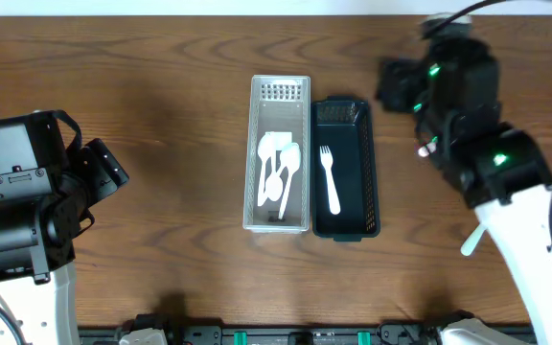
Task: Pack container
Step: 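Move the right gripper to the white spoon on the right and grasp it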
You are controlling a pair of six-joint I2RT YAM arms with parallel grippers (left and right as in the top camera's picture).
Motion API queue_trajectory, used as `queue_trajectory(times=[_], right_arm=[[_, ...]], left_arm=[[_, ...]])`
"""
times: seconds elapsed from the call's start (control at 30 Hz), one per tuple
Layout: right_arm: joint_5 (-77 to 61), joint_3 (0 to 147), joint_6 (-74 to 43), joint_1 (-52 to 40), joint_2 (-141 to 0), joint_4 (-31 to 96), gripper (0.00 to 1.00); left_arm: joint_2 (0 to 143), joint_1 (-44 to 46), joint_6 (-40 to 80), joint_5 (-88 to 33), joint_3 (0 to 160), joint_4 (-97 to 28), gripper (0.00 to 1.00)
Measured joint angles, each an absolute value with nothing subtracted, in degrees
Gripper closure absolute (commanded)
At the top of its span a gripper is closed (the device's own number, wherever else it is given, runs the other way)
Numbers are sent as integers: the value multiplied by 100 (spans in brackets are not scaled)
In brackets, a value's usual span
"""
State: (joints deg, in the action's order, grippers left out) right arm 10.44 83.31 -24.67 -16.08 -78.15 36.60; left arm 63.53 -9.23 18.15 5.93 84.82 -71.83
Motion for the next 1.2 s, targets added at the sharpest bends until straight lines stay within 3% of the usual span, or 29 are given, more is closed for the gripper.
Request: queue_trajectory(times=[0.17,0.33,0.53,0.77,1.2], right_arm=[[550,8556,-3253,-314,-8853,3977,33],[283,9579,-3656,395,-10263,4807,31],[185,10822,-4001,598,-11664,5680,20],[185,10960,-4206,670,-12693,6198,12],[191,10960,-4259,972,-13229,6423,2]], left_arm=[[6353,-923,1815,593,8482,-7181,15],[6353,-923,1815,593,8482,-7181,15],[6353,-923,1815,593,8482,-7181,15],[6353,-923,1815,593,8479,-7181,15],[6418,-923,1815,593,8479,-7196,15]])
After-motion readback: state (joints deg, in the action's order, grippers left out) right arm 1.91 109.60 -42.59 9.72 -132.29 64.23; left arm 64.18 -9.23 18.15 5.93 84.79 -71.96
